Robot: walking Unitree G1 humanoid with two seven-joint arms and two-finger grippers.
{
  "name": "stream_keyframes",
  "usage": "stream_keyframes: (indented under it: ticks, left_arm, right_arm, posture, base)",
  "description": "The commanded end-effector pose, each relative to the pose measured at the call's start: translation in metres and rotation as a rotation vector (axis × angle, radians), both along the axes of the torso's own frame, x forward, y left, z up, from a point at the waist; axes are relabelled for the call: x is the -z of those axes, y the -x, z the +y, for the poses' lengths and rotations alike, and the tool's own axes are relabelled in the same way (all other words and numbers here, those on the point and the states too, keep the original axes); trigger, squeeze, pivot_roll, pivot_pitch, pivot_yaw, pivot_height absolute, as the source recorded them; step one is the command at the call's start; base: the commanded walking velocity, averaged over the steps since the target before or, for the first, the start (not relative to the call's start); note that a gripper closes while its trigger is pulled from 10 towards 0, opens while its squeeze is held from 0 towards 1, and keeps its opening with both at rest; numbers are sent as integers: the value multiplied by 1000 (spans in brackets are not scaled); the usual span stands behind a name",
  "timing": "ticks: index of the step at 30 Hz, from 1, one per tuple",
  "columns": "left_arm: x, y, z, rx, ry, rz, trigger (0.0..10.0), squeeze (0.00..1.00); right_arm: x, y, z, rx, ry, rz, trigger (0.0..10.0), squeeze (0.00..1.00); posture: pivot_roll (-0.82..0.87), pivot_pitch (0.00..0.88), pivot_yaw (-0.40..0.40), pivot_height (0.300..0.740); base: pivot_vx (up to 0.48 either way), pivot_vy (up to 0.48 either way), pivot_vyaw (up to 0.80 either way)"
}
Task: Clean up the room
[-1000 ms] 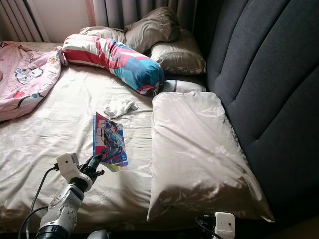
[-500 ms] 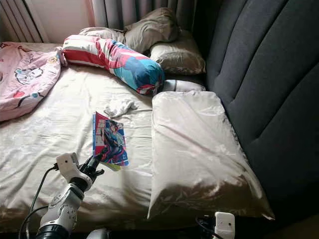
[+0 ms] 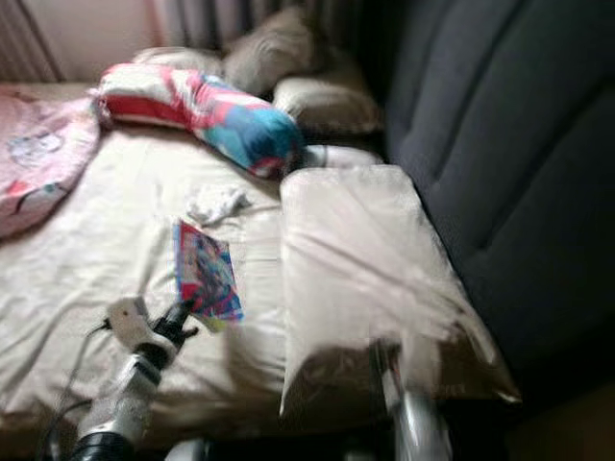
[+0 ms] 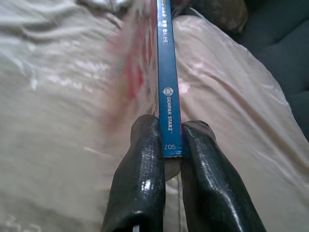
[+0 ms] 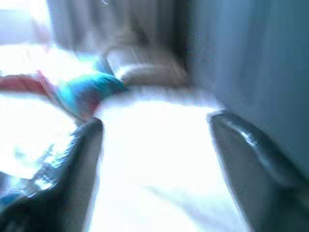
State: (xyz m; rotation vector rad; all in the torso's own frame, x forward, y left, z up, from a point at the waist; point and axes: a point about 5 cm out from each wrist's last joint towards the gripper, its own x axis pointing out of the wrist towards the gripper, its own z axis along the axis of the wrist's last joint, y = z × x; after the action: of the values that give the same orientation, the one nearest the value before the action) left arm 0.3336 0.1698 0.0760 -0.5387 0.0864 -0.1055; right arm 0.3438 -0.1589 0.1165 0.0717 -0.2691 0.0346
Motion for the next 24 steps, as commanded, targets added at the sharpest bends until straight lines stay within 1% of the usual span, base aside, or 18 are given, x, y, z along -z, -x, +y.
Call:
stream_keyframes:
  ticks: [1,8,10,16,20,22,24]
  left_arm:
    - [-6,-1,9,-14,-29,-36,10000,0]
    - [-5,-1,9,-18,-20,-28,10000,0]
    - [-3,-1,9,-27,-7,-19,10000,0]
    - [-2,0,6,-17,-4,-19,10000,0]
    - [-1,0,7,-19,2,-18,10000,0]
    - [-1,0,8,-20,2,-18,10000,0]
    - [1,0,7,-12,22,2,10000,0]
  right_arm:
    - [53,26,-9,35,-28,204,10000,0]
    - [52,28,-7,34,-33,208,10000,0]
    - [52,28,-6,27,-33,215,10000,0]
    - [58,30,-7,26,-35,244,10000,0]
    - [59,33,-6,26,0,252,10000,0]
    - [59,33,-6,26,2,250,10000,0]
    - [59,33,-5,23,-9,252,10000,0]
  posture:
    - [-45,197,-48,623]
    - [-48,204,-44,623]
    - [-48,204,-44,623]
    - [-48,204,-44,623]
    - [-44,203,-37,623]
    - [-45,203,-37,623]
    - [-48,202,-37,623]
  base:
    - [0,0,0]
    - [0,0,0]
    - [0,0,0]
    - [0,0,0]
    - [0,0,0]
    - [0,0,0]
    - [0,0,584]
